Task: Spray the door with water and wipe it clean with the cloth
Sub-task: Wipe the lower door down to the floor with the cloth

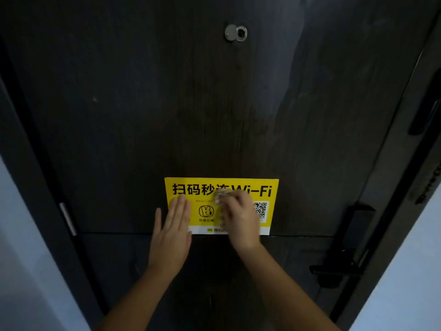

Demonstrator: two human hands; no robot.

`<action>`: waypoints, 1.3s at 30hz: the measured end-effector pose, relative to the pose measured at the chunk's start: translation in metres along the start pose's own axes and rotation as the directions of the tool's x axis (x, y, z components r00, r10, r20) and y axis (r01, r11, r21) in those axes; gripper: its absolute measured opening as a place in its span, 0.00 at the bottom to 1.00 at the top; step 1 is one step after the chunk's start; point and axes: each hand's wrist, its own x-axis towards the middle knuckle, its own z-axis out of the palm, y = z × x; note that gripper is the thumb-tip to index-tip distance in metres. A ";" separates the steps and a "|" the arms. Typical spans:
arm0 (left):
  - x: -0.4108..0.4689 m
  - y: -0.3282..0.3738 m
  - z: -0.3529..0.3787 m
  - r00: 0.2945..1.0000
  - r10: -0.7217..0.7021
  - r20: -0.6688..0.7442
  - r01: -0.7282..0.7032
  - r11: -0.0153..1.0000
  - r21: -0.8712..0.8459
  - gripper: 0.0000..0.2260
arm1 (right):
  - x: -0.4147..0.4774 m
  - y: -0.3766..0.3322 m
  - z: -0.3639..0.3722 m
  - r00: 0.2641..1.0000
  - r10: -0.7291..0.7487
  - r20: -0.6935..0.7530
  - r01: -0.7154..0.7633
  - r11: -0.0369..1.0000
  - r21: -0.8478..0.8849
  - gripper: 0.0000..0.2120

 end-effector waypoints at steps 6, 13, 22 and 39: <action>0.016 0.040 0.002 0.992 0.115 0.049 -0.114 0.993 -0.034 0.40 | -0.040 0.047 -0.020 0.886 0.442 -0.139 -0.443 0.896 0.022 0.07; 0.009 0.055 0.022 0.961 0.264 0.078 -0.266 0.964 0.008 0.42 | -0.070 0.051 -0.002 0.947 0.314 0.061 -0.311 0.948 -0.063 0.11; 0.009 0.113 0.046 0.907 0.409 0.099 -0.412 0.911 0.013 0.42 | -0.076 0.155 -0.074 0.761 0.604 -0.237 -0.644 0.746 -0.168 0.05; -0.031 0.133 0.071 0.966 0.171 0.193 -0.170 0.985 -0.026 0.40 | -0.122 0.107 -0.025 0.904 0.421 0.070 -0.427 0.896 0.119 0.09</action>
